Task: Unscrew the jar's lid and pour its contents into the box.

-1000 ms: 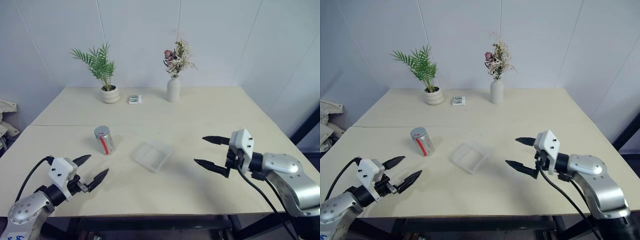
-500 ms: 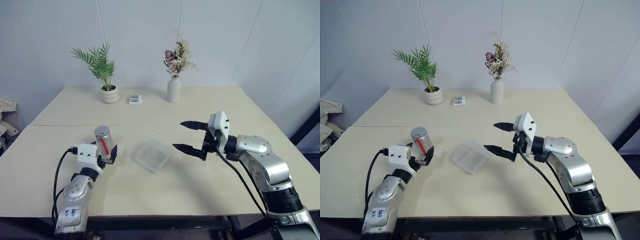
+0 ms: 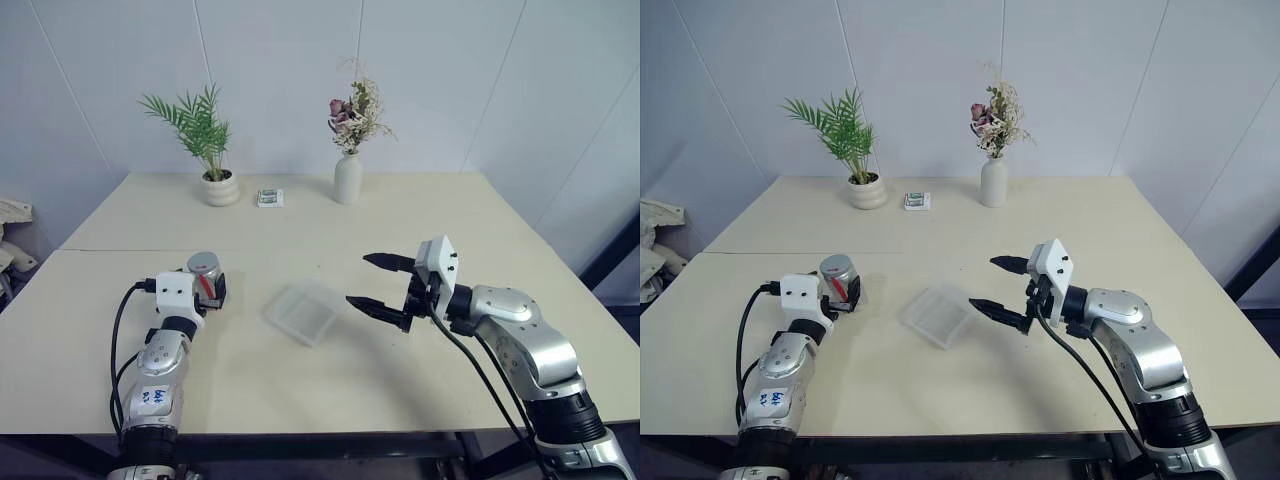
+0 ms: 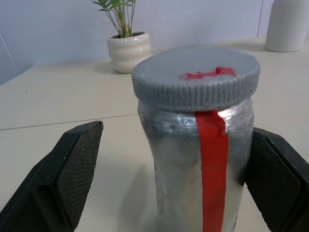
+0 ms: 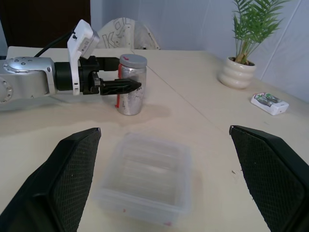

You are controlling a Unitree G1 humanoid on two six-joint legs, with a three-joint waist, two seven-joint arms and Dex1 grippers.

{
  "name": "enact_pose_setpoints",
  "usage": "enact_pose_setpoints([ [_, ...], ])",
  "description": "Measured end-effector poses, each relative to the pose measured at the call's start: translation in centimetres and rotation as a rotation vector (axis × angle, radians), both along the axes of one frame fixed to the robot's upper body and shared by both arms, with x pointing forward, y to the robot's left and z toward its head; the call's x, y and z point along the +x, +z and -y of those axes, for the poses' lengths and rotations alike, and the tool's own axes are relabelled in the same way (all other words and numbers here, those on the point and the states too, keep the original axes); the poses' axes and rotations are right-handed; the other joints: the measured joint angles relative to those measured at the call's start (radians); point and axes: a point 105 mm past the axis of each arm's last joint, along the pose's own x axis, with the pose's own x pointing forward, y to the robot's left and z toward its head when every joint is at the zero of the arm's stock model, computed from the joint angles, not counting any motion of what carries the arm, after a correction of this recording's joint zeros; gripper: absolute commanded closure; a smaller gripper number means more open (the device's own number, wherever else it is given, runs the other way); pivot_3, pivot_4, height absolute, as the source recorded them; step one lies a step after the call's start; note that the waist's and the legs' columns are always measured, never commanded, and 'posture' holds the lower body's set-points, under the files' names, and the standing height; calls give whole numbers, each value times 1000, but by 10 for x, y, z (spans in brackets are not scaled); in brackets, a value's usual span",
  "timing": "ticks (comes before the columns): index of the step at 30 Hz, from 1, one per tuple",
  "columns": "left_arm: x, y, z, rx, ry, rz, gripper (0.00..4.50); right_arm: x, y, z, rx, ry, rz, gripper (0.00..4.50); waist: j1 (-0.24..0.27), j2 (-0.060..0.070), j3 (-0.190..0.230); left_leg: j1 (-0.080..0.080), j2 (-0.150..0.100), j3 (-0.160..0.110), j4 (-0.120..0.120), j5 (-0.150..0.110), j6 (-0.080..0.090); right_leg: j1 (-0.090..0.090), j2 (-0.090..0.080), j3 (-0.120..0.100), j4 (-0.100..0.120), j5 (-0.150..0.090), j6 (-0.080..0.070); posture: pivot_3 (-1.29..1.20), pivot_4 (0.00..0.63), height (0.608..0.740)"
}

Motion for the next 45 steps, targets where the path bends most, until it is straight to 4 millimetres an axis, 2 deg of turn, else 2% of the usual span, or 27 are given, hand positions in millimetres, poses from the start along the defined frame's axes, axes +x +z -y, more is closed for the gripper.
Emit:
enact_pose_setpoints([
  [5,9,1,-1,9,-1,2,15,0,-2,1,4,-9,-6,0,1,0,0,0,0,0,0,0,0,0,0,0,0,0,0,0,150,740],
  [8,9,1,1,14,-5,8,633,-2,-4,2,6,-13,-7,0,0,0,0,0,0,0,0,0,0,0,0,0,0,0,0,0,150,740],
  [14,10,-5,7,13,-21,-5,2440,-4,-5,2,8,-15,-6,0,0,0,0,0,0,0,0,0,0,0,0,0,0,0,0,0,150,740],
  [19,7,-6,12,2,-35,2,2493,-4,-4,1,9,-12,-6,0,0,0,0,0,0,0,0,0,0,0,0,0,0,0,0,0,150,740],
  [22,2,-5,18,-15,-110,3,2493,-4,-4,0,19,-17,-27,0,-1,0,0,0,0,0,0,0,0,0,0,0,0,0,0,0,150,740],
  [24,-5,5,32,-20,-258,15,2493,-3,3,-4,28,-25,-47,0,-2,0,0,-2,0,0,0,0,-1,-3,0,0,1,0,0,0,150,740],
  [29,-36,48,62,58,-683,47,2493,-16,35,-31,51,4,-44,0,-4,0,0,-4,2,-1,-1,1,-1,-5,0,-2,3,-2,-4,0,150,740],
  [33,-55,55,79,78,-927,-19,2493,-19,46,-48,68,-6,-88,0,-2,0,0,-4,2,-2,-1,0,-1,-5,0,-3,3,-2,-5,0,150,740],
  [37,-57,58,98,88,-1052,-57,2493,-21,52,-61,68,-12,-115,0,0,0,0,-8,1,-7,0,1,-1,-6,0,-7,1,-2,-5,0,150,740],
  [40,-55,64,110,85,-1098,-36,2493,-18,50,-64,64,-38,-138,0,0,0,0,-11,1,-8,0,1,-1,-7,0,-8,0,-2,-5,0,150,740],
  [45,-50,62,124,77,-1146,-47,2493,-14,46,-74,54,-73,-172,0,-6,0,0,-12,1,-9,0,1,-1,-9,0,-8,1,-2,-5,0,150,740],
])
